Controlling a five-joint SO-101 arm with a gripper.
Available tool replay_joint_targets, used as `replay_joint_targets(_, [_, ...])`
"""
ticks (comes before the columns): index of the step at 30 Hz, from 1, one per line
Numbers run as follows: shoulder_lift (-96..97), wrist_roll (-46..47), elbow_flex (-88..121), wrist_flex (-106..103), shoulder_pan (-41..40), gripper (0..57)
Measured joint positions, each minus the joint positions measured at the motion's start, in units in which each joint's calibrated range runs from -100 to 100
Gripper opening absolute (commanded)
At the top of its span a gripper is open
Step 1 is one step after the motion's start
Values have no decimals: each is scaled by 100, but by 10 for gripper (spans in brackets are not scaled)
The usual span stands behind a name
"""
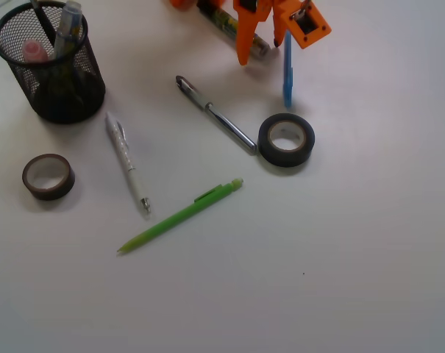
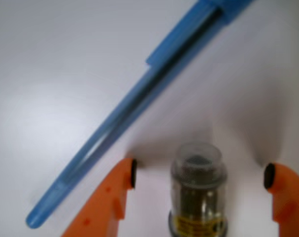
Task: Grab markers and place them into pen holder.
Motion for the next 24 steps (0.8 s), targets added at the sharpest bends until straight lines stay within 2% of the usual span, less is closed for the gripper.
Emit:
replay_joint_targets(14, [-61,0,36,294,67,287])
replay_joint_targets(16, [-44,0,-27,527,67,254])
replay_joint_targets(20, [-44,0,-45,665,67,151])
replay_joint_targets(24, [-44,0,-99,683,74,20])
